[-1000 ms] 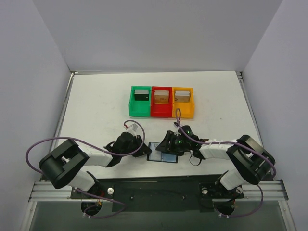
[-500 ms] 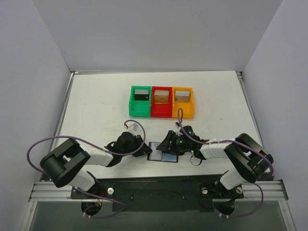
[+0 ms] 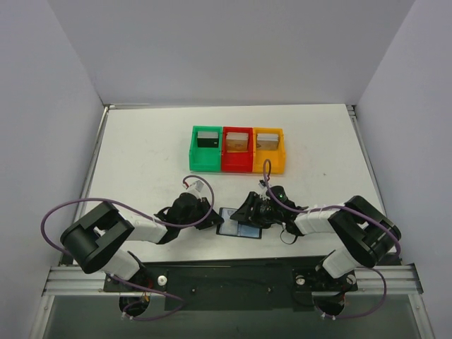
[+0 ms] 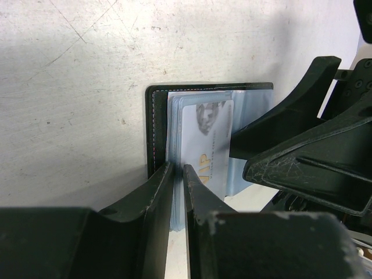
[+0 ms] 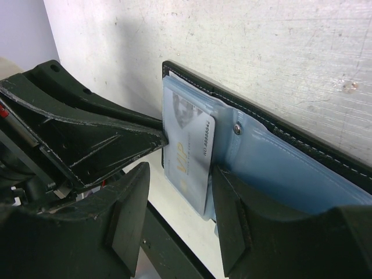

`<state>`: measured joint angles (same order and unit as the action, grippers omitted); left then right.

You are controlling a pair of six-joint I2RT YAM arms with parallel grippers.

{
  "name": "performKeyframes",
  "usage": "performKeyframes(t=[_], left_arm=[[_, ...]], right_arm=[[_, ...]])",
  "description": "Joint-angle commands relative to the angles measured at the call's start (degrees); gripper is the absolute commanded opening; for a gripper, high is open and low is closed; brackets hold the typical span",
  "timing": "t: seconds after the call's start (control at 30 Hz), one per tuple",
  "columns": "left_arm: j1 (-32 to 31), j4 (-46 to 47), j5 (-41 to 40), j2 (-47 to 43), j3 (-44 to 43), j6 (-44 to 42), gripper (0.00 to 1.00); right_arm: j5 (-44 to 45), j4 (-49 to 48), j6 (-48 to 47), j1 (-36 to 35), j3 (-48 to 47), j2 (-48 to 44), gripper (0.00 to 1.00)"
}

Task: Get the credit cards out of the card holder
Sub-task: Remove the credit card from the card holder.

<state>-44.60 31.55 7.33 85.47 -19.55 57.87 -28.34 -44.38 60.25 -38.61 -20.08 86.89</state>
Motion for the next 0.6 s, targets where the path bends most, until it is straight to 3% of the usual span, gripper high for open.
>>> performKeyframes(t=[0.0, 0.57], left_arm=[[-1.8, -3.5, -1.0, 3.5, -1.3, -1.3, 0.23], [-2.2, -4.7, -1.1, 4.9, -1.8, -1.6, 0.22]], right_arm=[[-3.7, -7.6, 1.7, -0.8, -0.3, -1.2, 0.42], [-4.0, -11.6, 3.6, 0.6, 1.4, -2.6, 0.42]])
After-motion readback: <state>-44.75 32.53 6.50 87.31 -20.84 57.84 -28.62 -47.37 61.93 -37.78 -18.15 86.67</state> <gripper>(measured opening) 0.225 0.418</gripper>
